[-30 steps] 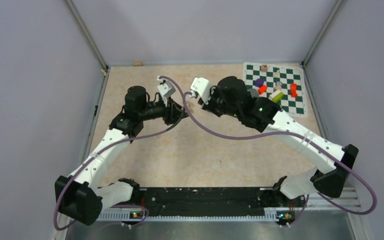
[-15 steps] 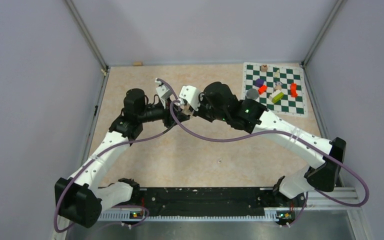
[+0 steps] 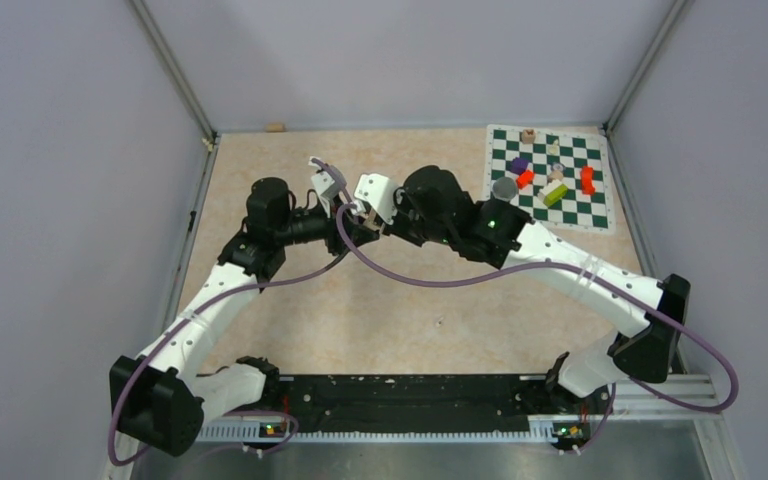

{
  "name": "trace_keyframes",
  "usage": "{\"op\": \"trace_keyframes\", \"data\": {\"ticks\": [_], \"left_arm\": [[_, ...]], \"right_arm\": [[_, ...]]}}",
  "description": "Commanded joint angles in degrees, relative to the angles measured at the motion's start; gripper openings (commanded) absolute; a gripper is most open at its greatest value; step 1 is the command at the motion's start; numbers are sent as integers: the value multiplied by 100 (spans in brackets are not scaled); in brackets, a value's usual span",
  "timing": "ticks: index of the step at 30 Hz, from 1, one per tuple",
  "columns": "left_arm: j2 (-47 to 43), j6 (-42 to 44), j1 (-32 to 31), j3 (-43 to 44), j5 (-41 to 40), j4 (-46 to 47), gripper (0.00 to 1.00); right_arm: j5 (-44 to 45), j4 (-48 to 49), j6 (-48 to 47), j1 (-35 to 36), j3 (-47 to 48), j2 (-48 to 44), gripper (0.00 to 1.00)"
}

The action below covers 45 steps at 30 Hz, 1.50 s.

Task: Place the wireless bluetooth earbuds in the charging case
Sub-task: Insert the right earbud into the right side groove of the charging case.

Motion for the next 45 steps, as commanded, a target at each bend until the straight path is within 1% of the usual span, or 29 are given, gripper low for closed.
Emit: {"op": "trace_keyframes", "data": {"ticks": [1, 16, 23, 30, 36, 38, 42, 45], "left_arm": [[-138, -58, 15, 9, 135, 406, 0], [-167, -79, 36, -4, 162, 441, 0], [-206, -105, 51, -65, 124, 501, 0], [-232, -608, 212, -369, 295, 1277, 0], [-311, -1306, 333, -1030, 785, 2891, 0], [-333, -1405, 376, -1207, 866, 3247, 0], [-382, -1543, 434, -1435, 916, 3698, 0], [-409, -1591, 461, -1470, 835, 3781, 0]], "right_arm": [[-61, 37, -89, 162, 222, 124, 11], [-218, -52, -90, 295, 318, 233, 11], [-122, -140, -92, 348, 431, 289, 16], [-108, -228, -49, 348, 577, 154, 18], [-89, -294, 5, 351, 713, 188, 19], [-103, -343, 8, 347, 800, 170, 19], [-134, -444, -4, 350, 930, 145, 19], [-50, -466, -55, 373, 926, 141, 19]]}}
